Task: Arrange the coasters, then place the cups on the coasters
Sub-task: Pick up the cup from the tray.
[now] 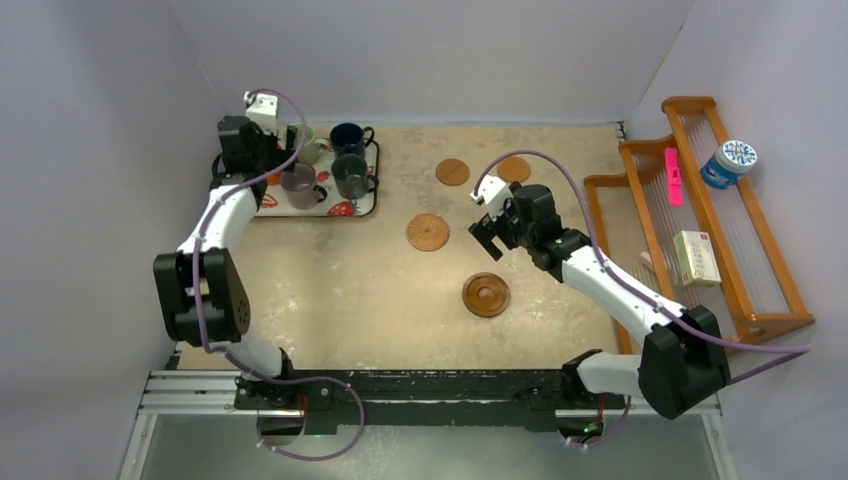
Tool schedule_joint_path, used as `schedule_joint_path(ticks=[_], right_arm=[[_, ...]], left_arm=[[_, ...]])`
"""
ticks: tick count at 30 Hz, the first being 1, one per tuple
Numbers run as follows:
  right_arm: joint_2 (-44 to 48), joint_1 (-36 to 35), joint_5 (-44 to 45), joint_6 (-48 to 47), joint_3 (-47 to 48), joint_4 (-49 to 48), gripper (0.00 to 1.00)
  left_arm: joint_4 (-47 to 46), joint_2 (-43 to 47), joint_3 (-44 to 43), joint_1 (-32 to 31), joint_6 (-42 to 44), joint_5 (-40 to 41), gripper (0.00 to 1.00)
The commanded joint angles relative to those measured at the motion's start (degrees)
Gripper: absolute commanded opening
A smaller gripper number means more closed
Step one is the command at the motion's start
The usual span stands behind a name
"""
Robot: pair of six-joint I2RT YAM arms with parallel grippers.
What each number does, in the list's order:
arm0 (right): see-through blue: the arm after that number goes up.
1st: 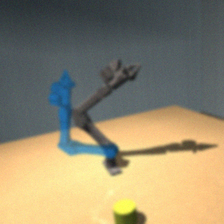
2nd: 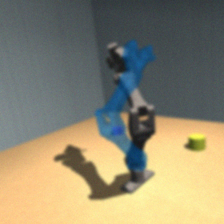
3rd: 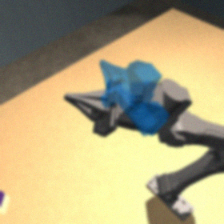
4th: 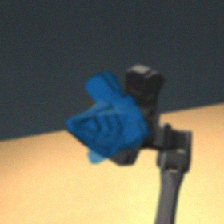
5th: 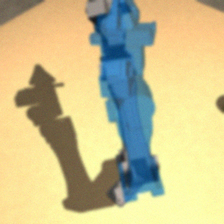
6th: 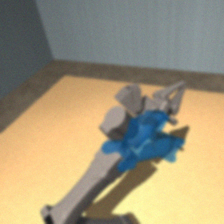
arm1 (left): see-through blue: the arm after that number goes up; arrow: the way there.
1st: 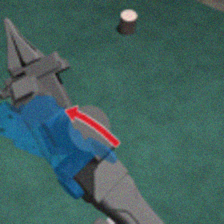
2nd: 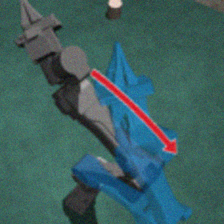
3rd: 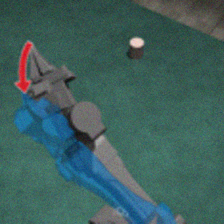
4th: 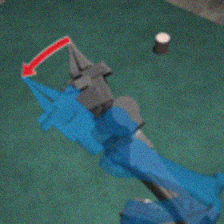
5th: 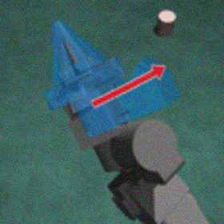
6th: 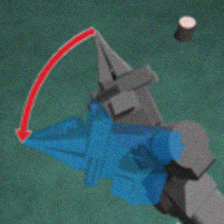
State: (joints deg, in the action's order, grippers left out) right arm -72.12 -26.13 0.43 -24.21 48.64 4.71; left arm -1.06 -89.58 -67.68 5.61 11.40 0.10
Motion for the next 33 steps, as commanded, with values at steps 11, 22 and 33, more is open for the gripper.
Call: schedule_joint_path(ticks=[11, 22, 33], right_arm=[[-0.50, -0.07, -1.02, -0.05, -1.71, -2.94, 0.99], [-0.17, -0.06, -0.55, 0.05, -2.09, -3.48, 0.99], [0.51, -0.09, -0.60, -0.09, -2.02, -3.12, 0.99]], left_arm=[[7.20, -26.45, -28.13, 6.85, -6.37, -10.03, 1.00], [9.61, -30.36, -33.82, 7.30, -5.09, -5.75, 1.00], [12.75, -35.09, -37.90, 7.82, -4.55, -4.93, 1.00]])
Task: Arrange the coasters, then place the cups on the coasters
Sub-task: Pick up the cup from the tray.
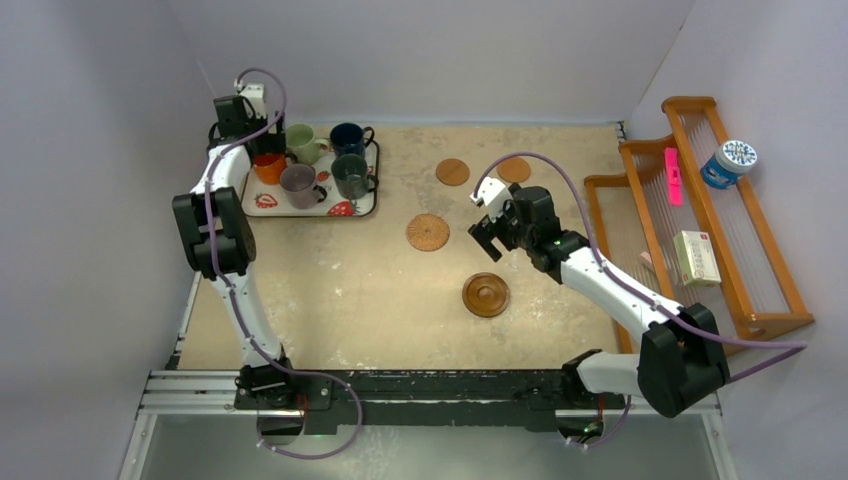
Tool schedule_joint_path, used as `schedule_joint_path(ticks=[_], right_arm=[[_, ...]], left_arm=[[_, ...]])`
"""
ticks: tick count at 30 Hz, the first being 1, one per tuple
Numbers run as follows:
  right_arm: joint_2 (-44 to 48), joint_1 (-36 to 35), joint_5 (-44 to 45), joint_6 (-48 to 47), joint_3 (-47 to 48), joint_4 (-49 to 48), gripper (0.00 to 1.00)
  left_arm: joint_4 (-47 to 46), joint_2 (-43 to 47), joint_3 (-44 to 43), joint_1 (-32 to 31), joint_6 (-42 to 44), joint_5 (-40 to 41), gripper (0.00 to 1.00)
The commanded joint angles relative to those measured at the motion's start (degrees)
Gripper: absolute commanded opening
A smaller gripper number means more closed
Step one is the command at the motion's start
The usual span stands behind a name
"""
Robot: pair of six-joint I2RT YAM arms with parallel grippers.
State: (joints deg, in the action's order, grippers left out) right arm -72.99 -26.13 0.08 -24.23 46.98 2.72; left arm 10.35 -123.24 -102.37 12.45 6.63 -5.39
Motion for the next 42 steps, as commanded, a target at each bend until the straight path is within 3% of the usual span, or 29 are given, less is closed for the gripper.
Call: schedule_joint_path(ticks=[1, 36, 42], right_arm=[[1.36, -0.08, -0.23, -0.11, -0.31, -1.14, 0.99], [1.36, -0.09, 0.96, -0.37, -0.40, -1.22, 0.99], [1.45, -0.07, 1.06, -0.47, -0.40, -1.14, 0.99]], left_arm=[[1.60, -1.80, -3.56, 1.08, 0.33, 0.15, 1.00], [4.72, -5.87, -5.21, 1.78, -1.41, 1.77, 1.00], [7.17, -6.98, -7.07, 2.23, -4.21, -1.36, 1.00]])
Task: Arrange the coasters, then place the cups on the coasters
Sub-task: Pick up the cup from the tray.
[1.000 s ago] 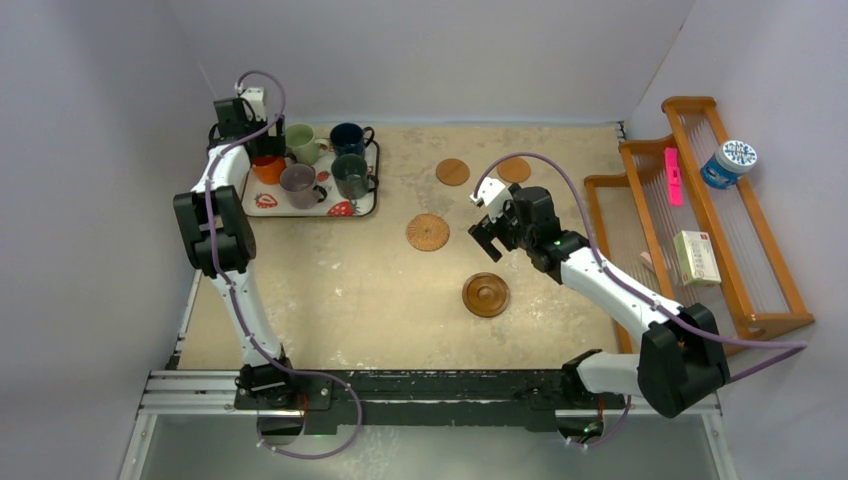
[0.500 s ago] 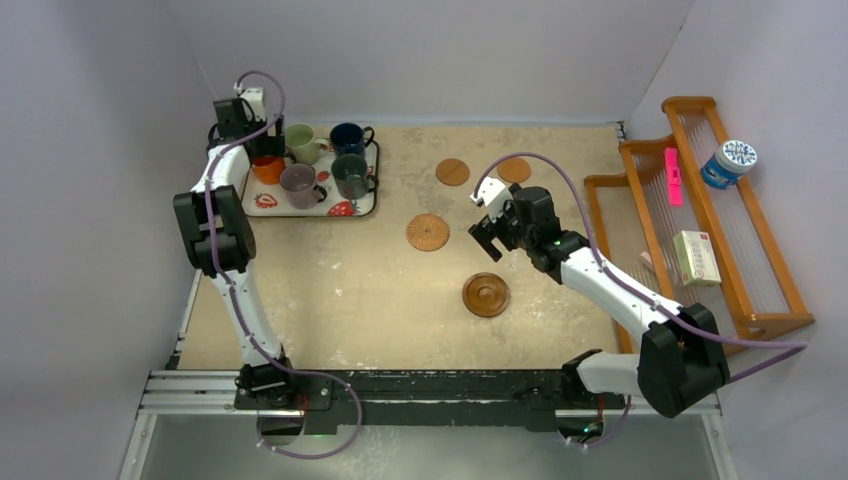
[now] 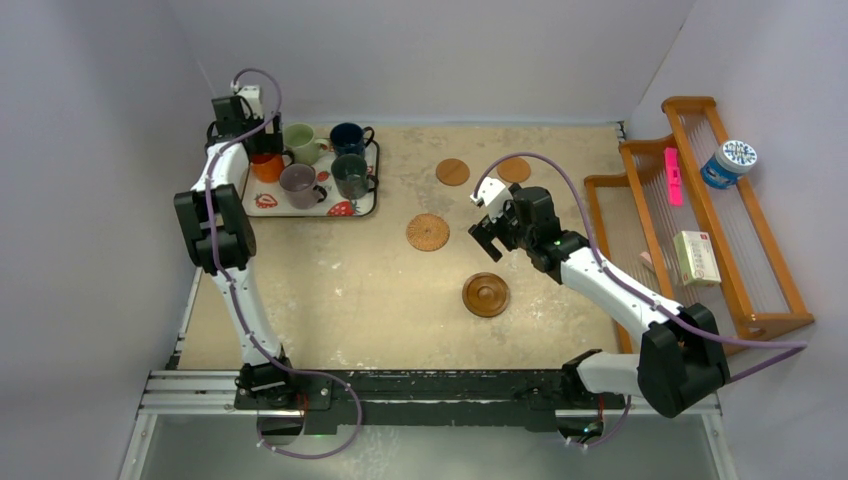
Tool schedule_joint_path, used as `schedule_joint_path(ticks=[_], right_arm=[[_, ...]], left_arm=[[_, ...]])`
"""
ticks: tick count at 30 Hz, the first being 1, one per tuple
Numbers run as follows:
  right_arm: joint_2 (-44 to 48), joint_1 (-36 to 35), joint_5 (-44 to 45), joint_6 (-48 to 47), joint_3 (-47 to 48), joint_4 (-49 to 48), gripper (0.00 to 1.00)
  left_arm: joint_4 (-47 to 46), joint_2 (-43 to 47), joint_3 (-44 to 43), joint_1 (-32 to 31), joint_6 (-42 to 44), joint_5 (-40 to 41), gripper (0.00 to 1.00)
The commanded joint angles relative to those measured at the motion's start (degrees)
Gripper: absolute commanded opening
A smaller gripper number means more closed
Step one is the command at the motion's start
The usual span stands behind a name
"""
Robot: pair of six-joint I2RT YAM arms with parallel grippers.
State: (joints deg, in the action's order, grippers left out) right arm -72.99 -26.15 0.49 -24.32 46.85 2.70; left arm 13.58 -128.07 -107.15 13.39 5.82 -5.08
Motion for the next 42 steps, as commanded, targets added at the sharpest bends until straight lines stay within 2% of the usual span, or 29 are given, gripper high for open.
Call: schedule_joint_path(ticks=[1, 5, 10, 15, 42], right_arm=[[1.51, -0.08, 0.65, -0.33, -0.21, -1.12, 0.99], [1.63, -0.14, 0.73, -0.37, -0.18, -1.03, 0.99], [1.71, -0.11, 0.65, -0.34, -0.27, -1.03, 0.99], [1.89, -0.11, 0.70, -0.40, -0.11, -0.88, 0.99], [3.11, -0.07, 0.79, -0.53, -0.71, -0.85, 0.99]], left_arm=[[4.15, -2.10, -2.35, 1.39, -3.71, -1.91, 1.00], [4.45, -1.48, -2.16, 1.65, -4.50, -2.89, 1.00], [-1.36, 3.14, 3.32, 1.67, -3.23, -2.48, 1.00], [-2.40, 5.19, 4.59, 1.74, -2.97, -4.41, 1.00], [3.20, 4.33, 2.17, 2.00, -4.50, -0.44, 1.00]])
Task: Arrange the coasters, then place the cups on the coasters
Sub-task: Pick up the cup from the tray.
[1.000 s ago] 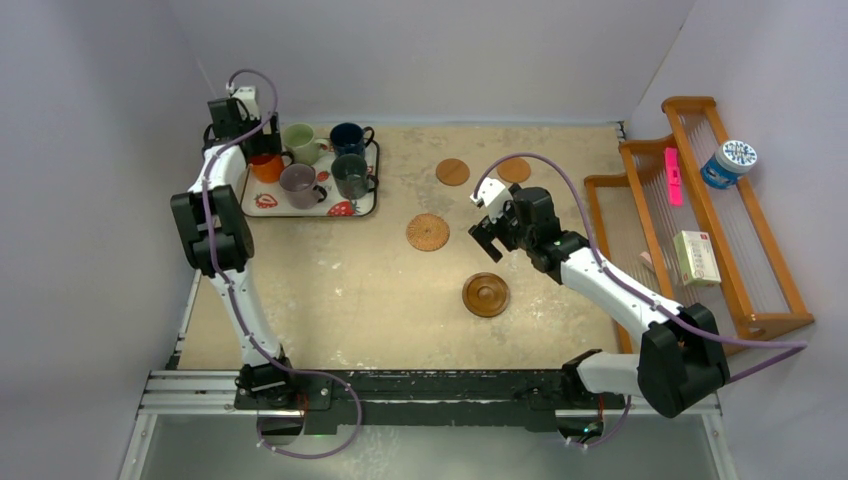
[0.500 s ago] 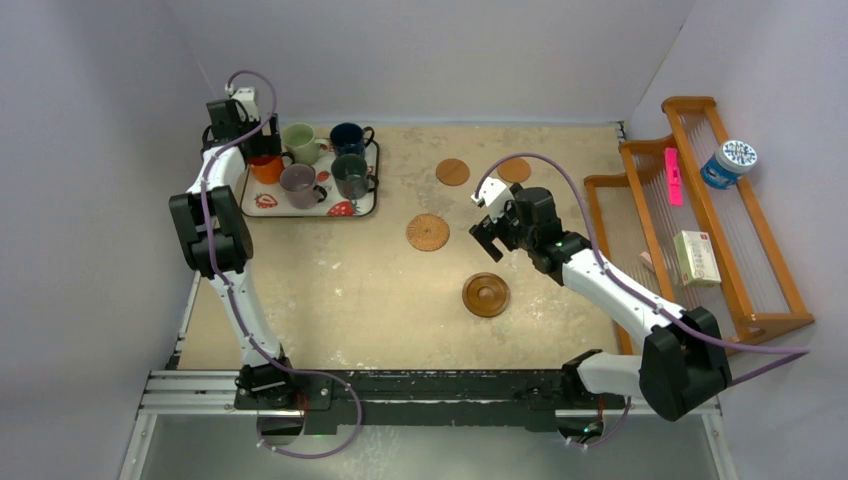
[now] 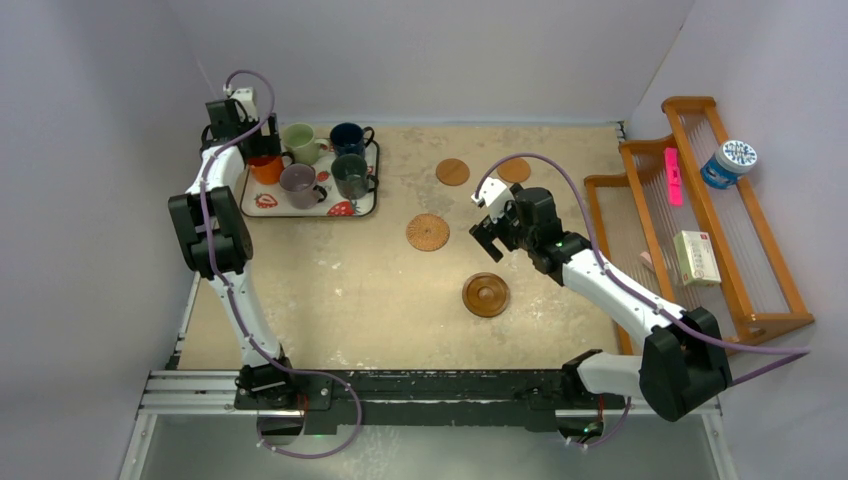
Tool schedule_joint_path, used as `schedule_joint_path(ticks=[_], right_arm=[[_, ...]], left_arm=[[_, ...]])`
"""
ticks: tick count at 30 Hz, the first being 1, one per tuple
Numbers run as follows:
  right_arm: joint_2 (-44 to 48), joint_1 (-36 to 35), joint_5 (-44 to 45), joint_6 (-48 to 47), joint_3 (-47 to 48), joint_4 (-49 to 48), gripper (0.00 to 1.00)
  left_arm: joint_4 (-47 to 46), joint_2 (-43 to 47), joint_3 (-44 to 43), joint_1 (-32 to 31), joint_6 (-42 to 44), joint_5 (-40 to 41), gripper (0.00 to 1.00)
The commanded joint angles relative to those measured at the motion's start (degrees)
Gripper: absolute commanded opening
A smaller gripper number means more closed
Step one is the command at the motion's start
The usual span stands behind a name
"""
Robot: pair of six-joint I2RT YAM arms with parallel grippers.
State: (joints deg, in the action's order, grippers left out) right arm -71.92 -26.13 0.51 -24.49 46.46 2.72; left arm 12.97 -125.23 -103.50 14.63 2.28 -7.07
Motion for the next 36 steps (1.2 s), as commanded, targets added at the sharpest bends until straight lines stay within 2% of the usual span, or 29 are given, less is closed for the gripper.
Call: schedule_joint_path(ticks=[1, 12, 21, 31, 36], right_arm=[[2.07, -0.19, 0.79, -0.38, -0.30, -0.88, 0.99], [1.96, -0.09, 0.89, -0.37, -0.20, -0.88, 0.99], [2.03, -0.17, 0.89, -0.41, -0.14, -0.63, 0.99], [2.14, -0.13, 0.77, -0.39, -0.17, -0.78, 0.99], [2.57, -0.11, 0.80, -0.55, -0.27, -0.57, 0.99]], left_arm=[[3.67, 1.45, -1.38, 0.75, -0.92, 1.69, 1.00], [6.32, -0.62, -3.13, 0.77, -0.27, 4.46, 1.00], [7.85, -0.78, -3.58, 0.75, 1.85, 3.28, 1.00], [8.07, 3.47, 0.24, 0.93, 6.19, 8.77, 1.00], [9.87, 5.21, 1.87, 1.43, 8.90, 8.27, 1.00]])
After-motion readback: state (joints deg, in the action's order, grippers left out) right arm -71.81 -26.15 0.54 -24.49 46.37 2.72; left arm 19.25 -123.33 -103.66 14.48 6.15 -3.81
